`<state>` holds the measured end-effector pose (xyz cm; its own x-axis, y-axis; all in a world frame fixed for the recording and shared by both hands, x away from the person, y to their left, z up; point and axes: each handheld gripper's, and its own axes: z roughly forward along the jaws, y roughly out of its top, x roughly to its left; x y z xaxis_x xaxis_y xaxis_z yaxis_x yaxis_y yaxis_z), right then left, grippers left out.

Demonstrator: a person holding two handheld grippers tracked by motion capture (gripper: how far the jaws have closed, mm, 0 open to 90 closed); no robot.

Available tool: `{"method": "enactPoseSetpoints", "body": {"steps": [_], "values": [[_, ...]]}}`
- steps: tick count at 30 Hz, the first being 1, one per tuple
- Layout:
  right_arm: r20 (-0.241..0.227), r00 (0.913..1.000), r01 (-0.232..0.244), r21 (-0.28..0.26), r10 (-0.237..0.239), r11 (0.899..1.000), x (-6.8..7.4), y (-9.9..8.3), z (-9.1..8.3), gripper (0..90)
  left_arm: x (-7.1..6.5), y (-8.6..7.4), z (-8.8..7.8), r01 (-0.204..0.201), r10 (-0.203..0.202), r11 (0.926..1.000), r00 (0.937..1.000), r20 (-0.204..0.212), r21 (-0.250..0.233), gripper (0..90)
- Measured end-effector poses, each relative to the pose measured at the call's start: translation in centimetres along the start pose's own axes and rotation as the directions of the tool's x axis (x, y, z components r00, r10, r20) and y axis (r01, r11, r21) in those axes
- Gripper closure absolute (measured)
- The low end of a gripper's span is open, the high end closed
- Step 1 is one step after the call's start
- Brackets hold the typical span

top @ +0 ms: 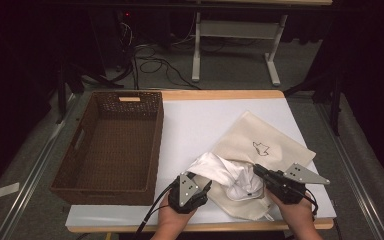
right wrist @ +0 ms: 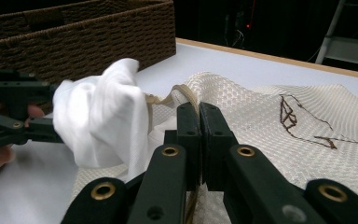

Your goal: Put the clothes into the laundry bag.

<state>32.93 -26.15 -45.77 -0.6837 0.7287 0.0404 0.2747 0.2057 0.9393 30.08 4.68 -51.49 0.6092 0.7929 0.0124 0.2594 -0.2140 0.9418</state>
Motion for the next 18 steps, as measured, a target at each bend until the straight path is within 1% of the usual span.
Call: {"method": "enactPoseSetpoints", "body": {"steps": [2,3,4,5,8,9,12,15,16,18], "values": [[0.000,1.0000,-0.001,0.000,0.001,1.000,0.0,0.0,0.0,89.0,0.0,-0.2,-0.2,0.005,-0.006,0.9999,0.9994,0.033,0.016,48.0],[-0.001,1.0000,0.000,0.001,0.000,1.000,0.0,0.0,0.0,89.0,0.0,-0.4,-0.3,0.006,-0.007,0.9997,0.9991,0.041,0.023,48.5],[-0.001,1.0000,0.000,0.001,0.000,1.000,0.0,0.0,0.0,89.1,0.0,-0.5,-0.5,0.009,-0.011,0.9996,0.9982,0.058,0.028,49.3],[-0.001,1.0000,0.000,0.000,0.000,1.000,0.0,0.0,0.0,89.1,0.0,-0.6,-0.5,0.013,-0.014,0.9995,0.9977,0.067,0.029,51.8],[0.000,1.0000,-0.001,0.000,0.001,1.000,0.1,0.0,0.1,89.0,-0.2,-0.7,-0.7,0.026,-0.030,0.9988,0.9942,0.103,0.043,53.2],[0.000,1.0000,0.001,0.001,-0.001,1.000,0.0,0.0,0.0,89.0,-0.4,-0.8,-0.8,0.020,-0.025,0.9987,0.9933,0.113,0.047,54.7],[-0.001,1.0000,-0.004,0.001,0.004,1.000,0.0,0.0,0.0,89.0,-0.9,-1.2,-1.4,0.014,-0.021,0.9978,0.9926,0.120,0.064,54.7],[-0.001,1.0000,-0.003,0.000,0.003,1.000,0.0,0.0,0.0,89.1,-0.9,-2.0,-2.5,0.049,-0.058,0.9955,0.9915,0.116,0.082,53.5],[-0.002,1.0000,-0.004,0.000,0.004,1.000,0.0,0.0,0.0,89.0,-0.8,-2.1,-2.9,0.043,-0.052,0.9953,0.9932,0.104,0.087,53.5],[-0.003,1.0000,0.001,0.000,-0.001,1.000,0.0,0.0,0.0,89.1,-0.4,-2.3,-3.6,0.066,-0.073,0.9945,0.9931,0.092,0.081,52.9]]}}
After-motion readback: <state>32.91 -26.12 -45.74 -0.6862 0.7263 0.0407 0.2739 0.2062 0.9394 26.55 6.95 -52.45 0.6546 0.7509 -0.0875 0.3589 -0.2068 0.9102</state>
